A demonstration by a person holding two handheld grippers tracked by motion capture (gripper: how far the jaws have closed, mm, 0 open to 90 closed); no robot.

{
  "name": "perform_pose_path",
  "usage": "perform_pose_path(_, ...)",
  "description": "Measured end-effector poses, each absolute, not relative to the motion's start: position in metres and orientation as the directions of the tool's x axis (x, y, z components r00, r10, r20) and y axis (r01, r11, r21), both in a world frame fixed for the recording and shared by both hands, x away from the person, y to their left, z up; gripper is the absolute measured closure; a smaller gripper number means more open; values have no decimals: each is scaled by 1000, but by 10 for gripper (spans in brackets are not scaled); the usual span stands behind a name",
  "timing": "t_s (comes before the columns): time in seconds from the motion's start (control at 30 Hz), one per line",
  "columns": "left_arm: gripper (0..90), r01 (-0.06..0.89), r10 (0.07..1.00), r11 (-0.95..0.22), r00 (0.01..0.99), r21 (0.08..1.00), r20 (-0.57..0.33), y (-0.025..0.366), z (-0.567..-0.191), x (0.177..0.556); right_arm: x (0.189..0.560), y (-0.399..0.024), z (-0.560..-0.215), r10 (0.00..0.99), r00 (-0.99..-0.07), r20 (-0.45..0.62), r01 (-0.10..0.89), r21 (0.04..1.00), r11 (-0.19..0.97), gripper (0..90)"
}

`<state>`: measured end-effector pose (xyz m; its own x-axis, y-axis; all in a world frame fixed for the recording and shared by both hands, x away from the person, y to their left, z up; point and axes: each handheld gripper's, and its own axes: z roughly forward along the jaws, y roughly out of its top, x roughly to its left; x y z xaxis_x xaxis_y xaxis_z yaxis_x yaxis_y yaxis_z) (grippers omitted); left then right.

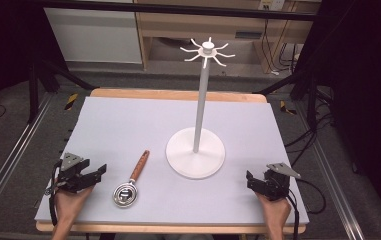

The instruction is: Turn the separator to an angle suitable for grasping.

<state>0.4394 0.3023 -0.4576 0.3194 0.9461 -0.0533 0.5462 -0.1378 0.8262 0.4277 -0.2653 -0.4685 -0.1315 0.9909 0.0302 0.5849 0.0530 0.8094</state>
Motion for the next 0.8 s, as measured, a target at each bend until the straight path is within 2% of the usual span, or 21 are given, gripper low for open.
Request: perform_pose_path(0.8,359,517,889,-248,457,819,-18,264,-433,430,427,-255,-469,987,-159,-39,604,787,128,139)
